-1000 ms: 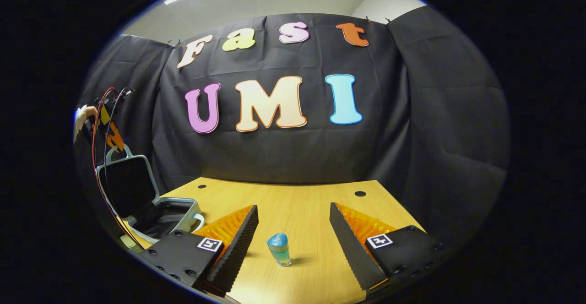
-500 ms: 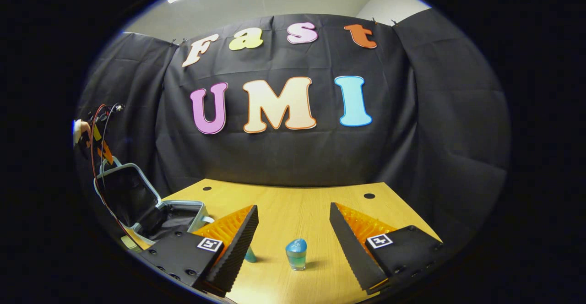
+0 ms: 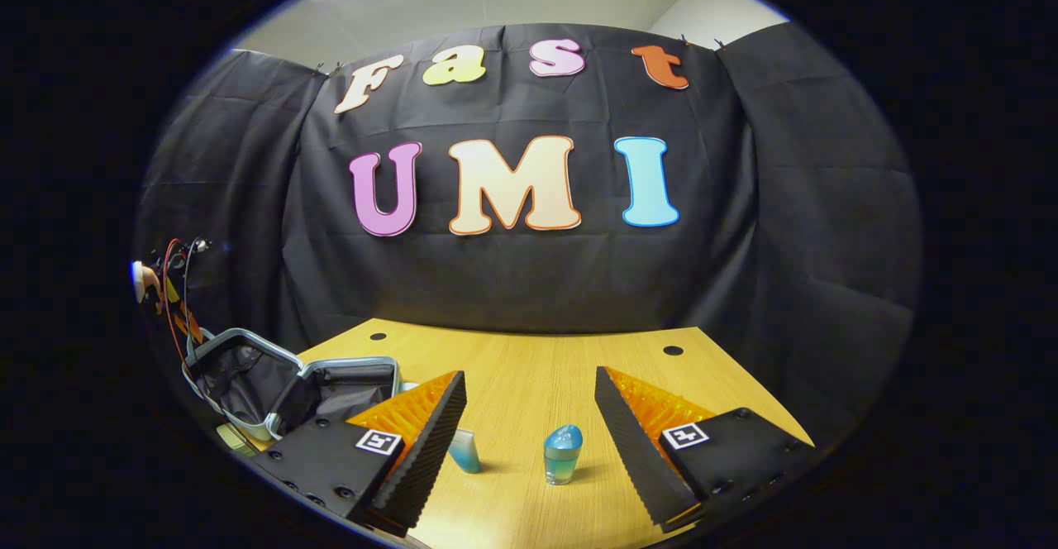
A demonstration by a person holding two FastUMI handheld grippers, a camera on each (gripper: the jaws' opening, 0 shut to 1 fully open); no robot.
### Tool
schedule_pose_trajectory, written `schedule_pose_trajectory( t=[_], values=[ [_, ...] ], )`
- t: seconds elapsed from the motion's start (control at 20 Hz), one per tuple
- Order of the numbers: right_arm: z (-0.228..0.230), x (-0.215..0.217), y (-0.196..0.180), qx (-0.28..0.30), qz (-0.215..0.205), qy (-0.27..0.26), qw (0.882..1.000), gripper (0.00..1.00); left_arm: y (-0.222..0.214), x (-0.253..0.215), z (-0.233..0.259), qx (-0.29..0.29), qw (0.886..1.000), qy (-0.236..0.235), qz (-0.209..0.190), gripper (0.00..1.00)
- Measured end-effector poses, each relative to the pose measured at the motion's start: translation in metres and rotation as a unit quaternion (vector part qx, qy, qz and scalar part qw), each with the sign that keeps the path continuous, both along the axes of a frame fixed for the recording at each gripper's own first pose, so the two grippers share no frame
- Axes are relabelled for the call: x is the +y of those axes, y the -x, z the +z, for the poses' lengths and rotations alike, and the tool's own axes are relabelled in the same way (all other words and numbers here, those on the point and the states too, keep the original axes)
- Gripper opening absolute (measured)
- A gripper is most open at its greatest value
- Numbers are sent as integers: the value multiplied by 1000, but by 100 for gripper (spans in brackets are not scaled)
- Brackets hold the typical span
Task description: First open the suitcase, pack the skin care products into it, and then close the suitcase.
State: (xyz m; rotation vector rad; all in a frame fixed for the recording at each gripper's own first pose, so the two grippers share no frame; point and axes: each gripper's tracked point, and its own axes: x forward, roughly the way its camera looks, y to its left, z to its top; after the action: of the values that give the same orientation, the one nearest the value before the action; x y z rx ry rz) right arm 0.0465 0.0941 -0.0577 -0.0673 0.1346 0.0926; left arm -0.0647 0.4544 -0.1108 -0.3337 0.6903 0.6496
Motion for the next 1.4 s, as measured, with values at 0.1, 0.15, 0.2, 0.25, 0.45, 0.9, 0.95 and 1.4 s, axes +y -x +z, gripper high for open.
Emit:
schedule_pose_trajectory(
  t=[0.1,0.15,0.2,0.25,0.45,0.9,0.95,1.4],
  values=[
    [-3,4,1,4,-1,-3,1000,98,4,1,-25,3,1000,27,4,2],
    [-6,5,3,7,-3,-5,1000,98,6,3,-34,2,999,37,7,2],
    [-8,6,4,9,-5,-8,1000,98,3,3,-41,-1,999,51,8,2],
    [-9,7,6,10,-7,-10,1000,98,2,5,-47,-5,998,62,9,2],
    [-15,12,8,18,-6,-5,1000,98,-1,12,-60,-6,997,76,20,6],
    [-25,-5,15,33,-13,-8,999,98,-10,-18,-25,-40,999,19,31,97],
    [-27,-8,14,36,-13,-8,999,98,-13,-34,-12,-45,999,2,15,97],
    [-46,-36,-1,77,37,-10,996,98,-75,-281,38,-148,964,-64,-211,96]
  ],
)
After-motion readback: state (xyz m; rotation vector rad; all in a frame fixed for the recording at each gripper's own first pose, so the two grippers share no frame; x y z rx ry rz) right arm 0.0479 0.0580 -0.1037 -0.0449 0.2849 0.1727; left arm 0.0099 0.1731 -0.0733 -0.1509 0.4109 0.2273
